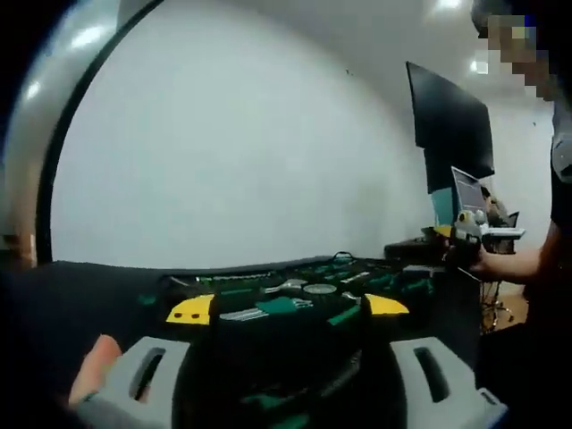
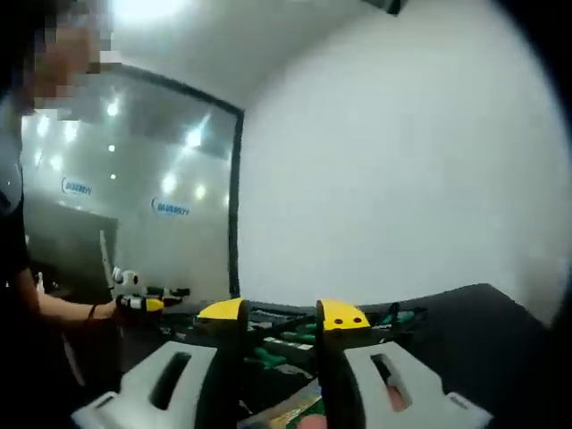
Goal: Pick up the tools and put them into their designated positions in the toolbox.
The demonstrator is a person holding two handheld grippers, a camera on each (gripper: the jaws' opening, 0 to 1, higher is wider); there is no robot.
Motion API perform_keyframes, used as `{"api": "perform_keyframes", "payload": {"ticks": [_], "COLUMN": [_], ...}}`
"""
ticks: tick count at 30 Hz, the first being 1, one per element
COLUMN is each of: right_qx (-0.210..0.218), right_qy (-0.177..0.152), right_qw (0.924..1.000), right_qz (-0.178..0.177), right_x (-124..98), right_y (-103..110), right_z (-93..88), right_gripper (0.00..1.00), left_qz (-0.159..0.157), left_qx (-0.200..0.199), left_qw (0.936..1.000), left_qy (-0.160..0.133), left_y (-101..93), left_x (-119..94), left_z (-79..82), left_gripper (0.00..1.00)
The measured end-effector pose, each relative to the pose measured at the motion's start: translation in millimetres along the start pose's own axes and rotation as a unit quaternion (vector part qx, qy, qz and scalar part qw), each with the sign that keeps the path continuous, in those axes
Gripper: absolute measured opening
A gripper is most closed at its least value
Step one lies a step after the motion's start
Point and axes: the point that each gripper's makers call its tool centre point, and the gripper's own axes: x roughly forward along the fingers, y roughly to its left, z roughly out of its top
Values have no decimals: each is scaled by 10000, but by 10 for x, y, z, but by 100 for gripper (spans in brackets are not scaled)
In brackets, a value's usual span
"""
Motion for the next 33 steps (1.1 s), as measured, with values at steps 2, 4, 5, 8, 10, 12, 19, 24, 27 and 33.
{"api": "perform_keyframes", "payload": {"ticks": [2, 4, 5, 8, 10, 12, 19, 24, 27, 33], "right_qx": [35, -26, -51, -115, -8, 136, -2, 5, -54, -266], "right_qy": [-106, -83, -41, 104, 90, 46, 169, 282, 564, 655], "right_qw": [9997, 9997, 9998, 9999, 9999, 9998, 9999, 9996, 9984, 9974], "right_qz": [-227, -217, -195, -75, -78, -168, 3, 33, 47, 146], "right_x": [-34, -24, -8, 5, -3, -14, 16, 17, 39, 48], "right_y": [-51, 65, 98, 158, 101, 13, 151, 170, 171, 236], "right_z": [46, 24, 1, -65, -55, -34, -102, -156, -278, -323], "right_gripper": [27, 27, 27, 28, 28, 27, 27, 27, 25, 24], "left_qz": [-46, -60, -44, -21, -2, 13, -3, -4, -2, 57], "left_qx": [-105, -214, -251, -366, -403, -416, -420, -385, -381, -439], "left_qw": [9998, 9993, 9991, 9985, 9984, 9985, 9987, 9990, 9991, 9988], "left_qy": [-182, -303, -338, -402, -400, -369, -301, -227, -199, -206], "left_y": [9, 28, 29, 53, 50, 42, 56, 61, 55, 80], "left_x": [-21, -45, -56, -67, -68, -69, -65, -54, -48, -56], "left_z": [71, 123, 140, 165, 163, 154, 126, 95, 86, 88], "left_gripper": [57, 57, 57, 56, 55, 53, 52, 51, 51, 49]}}
